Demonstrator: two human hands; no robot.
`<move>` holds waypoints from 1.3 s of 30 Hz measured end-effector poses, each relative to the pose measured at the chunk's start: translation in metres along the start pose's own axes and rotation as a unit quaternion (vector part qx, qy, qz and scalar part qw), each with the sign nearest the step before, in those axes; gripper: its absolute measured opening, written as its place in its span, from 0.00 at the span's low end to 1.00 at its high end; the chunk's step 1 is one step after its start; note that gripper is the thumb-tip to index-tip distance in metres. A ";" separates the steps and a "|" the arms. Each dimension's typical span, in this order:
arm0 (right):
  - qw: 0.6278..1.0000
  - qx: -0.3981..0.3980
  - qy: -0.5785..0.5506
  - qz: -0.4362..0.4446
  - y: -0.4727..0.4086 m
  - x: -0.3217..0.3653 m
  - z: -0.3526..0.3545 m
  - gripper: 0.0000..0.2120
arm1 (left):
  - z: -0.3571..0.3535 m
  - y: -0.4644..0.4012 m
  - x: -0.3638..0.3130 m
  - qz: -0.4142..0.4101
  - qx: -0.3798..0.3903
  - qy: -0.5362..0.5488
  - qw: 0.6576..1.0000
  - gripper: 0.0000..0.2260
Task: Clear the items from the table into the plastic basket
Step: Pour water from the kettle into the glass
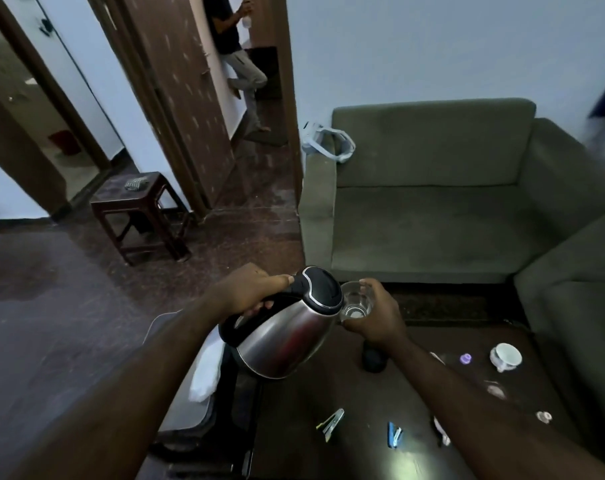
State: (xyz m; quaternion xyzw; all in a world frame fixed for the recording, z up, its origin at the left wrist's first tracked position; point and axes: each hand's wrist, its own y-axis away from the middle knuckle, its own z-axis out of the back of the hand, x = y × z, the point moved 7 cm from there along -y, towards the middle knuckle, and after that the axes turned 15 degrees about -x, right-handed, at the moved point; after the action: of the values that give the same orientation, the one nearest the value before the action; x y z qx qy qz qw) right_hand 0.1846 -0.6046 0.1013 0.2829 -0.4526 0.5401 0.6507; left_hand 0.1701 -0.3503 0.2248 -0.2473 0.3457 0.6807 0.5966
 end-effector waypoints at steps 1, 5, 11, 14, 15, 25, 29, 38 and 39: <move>1.000 0.002 0.004 -0.002 0.001 -0.002 0.003 0.37 | -0.004 -0.001 -0.006 -0.001 0.004 -0.007 1.000 0.26; 1.000 0.007 0.018 -0.012 0.005 -0.008 0.012 0.35 | -0.016 -0.008 -0.025 -0.002 0.013 -0.045 0.999 0.27; 1.000 0.010 0.018 -0.022 0.004 -0.012 0.015 0.36 | -0.024 -0.019 -0.042 -0.023 0.025 -0.106 0.994 0.28; 1.000 0.006 0.004 -0.018 0.002 -0.011 0.014 0.34 | -0.025 -0.024 -0.048 -0.032 0.027 -0.125 0.991 0.28; 1.000 0.003 0.003 -0.016 0.001 -0.011 0.014 0.34 | -0.025 -0.025 -0.050 -0.036 0.029 -0.134 0.990 0.28; 1.000 -0.011 -0.023 -0.014 0.002 -0.002 0.007 0.36 | -0.013 -0.032 -0.048 -0.021 0.032 -0.168 0.985 0.28; 0.999 -0.010 -0.025 -0.029 0.003 -0.005 0.002 0.32 | -0.003 -0.029 -0.048 -0.004 0.037 -0.160 0.986 0.28; 1.000 -0.009 0.013 -0.027 0.003 -0.019 -0.006 0.31 | 0.021 -0.024 -0.066 -0.006 0.041 -0.142 0.989 0.27; 0.999 -0.008 0.017 -0.028 0.003 -0.022 -0.008 0.31 | 0.023 -0.023 -0.069 -0.008 0.042 -0.141 0.989 0.26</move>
State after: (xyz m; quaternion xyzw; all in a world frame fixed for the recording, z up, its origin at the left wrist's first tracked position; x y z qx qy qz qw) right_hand 0.1833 -0.6070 0.0780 0.2812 -0.4377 0.5230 0.6751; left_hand 0.2061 -0.3753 0.2872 -0.1259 0.2847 0.6888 0.6547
